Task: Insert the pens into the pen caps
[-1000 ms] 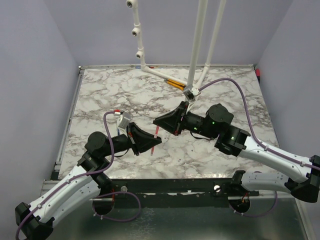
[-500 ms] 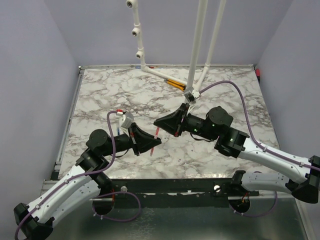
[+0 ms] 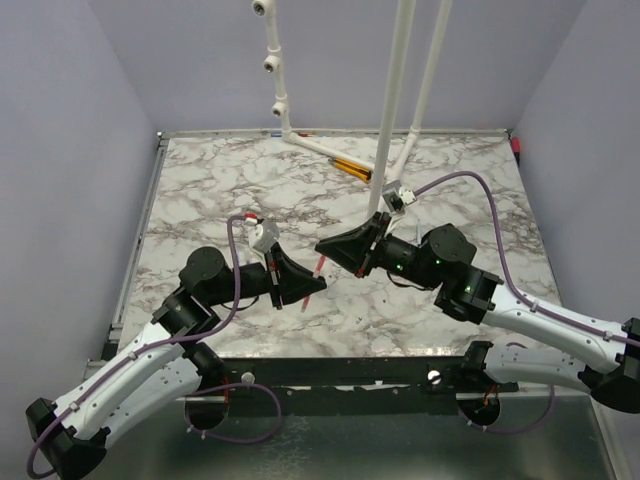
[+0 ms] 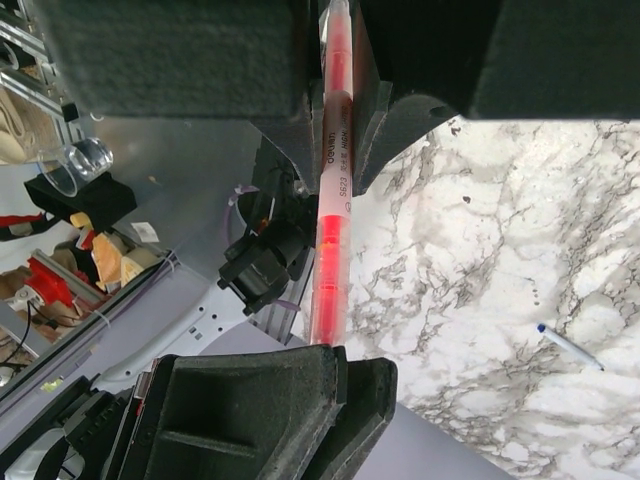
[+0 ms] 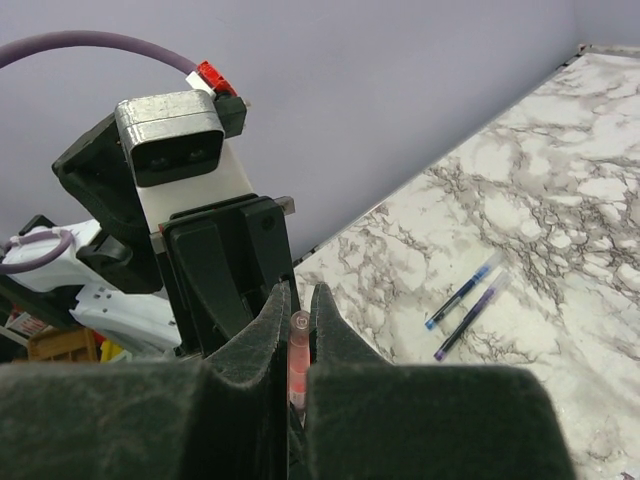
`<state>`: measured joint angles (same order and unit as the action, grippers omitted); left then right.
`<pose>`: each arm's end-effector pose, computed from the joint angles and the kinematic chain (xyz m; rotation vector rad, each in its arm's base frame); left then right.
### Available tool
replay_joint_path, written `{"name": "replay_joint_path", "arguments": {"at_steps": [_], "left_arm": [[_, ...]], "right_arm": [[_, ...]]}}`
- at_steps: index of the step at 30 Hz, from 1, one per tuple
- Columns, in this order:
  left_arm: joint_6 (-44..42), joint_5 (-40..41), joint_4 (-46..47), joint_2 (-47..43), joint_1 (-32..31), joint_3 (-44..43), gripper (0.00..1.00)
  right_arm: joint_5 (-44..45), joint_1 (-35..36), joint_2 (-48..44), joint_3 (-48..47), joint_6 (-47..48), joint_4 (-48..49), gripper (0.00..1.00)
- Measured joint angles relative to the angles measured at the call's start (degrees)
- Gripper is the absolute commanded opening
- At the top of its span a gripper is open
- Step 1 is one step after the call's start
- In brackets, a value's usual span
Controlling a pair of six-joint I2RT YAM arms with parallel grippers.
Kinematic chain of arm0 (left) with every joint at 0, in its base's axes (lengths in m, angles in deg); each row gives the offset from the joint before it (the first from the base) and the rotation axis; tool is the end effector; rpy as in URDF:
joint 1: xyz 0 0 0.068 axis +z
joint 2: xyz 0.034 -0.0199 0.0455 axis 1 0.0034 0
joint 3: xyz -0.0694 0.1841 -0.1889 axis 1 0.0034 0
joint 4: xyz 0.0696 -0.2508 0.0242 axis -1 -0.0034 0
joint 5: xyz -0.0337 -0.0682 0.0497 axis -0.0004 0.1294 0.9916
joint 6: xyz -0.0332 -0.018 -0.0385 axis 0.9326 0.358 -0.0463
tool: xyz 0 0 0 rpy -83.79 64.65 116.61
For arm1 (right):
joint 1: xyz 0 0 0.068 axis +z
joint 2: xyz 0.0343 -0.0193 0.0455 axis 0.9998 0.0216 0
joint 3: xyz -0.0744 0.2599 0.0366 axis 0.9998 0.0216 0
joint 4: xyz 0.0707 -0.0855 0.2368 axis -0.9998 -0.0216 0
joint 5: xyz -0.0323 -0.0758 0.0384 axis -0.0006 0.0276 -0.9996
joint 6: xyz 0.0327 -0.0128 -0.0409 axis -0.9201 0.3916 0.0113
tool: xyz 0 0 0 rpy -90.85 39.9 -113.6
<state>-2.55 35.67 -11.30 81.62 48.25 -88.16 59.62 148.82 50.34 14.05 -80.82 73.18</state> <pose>0.1041 -0.1185 0.3258 0.6813 1.5742 -1.3968 0.1170 0.2107 0.3757 -0.5148 1.5088 1.3293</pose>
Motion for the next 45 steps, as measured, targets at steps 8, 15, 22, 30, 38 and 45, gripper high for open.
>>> {"name": "replay_joint_path", "arguments": {"at_steps": [8,15,22,30,38,45], "left_arm": [[-0.9,-1.0,-2.1,1.2,-0.2,-1.9,0.0],[-1.8,-1.9,-5.1,1.6,-0.2,-4.3,0.0],[-2.8,-2.6,-8.9,2.6,-0.2,-6.8,0.0],[-4.1,-3.5,-13.4,3.6,-0.2,-10.3,0.0],[-4.7,-3.6,-14.4,3.8,-0.2,-11.2,0.0],[-4.0,-3.7,-13.2,3.0,-0.2,-10.7,0.0]], "right_arm": [[1.9,1.2,-0.6,1.0,-0.2,1.4,0.01],[3.9,2.7,-0.9,2.0,-0.3,3.3,0.0],[6.7,4.3,-1.1,3.1,-0.6,5.2,0.01],[10.0,6.4,-1.2,3.4,-0.6,6.5,0.0],[12.7,7.4,-2.1,3.3,-0.5,5.5,0.01],[15.4,8.5,-1.5,-0.1,-0.5,0.7,0.01]]}}
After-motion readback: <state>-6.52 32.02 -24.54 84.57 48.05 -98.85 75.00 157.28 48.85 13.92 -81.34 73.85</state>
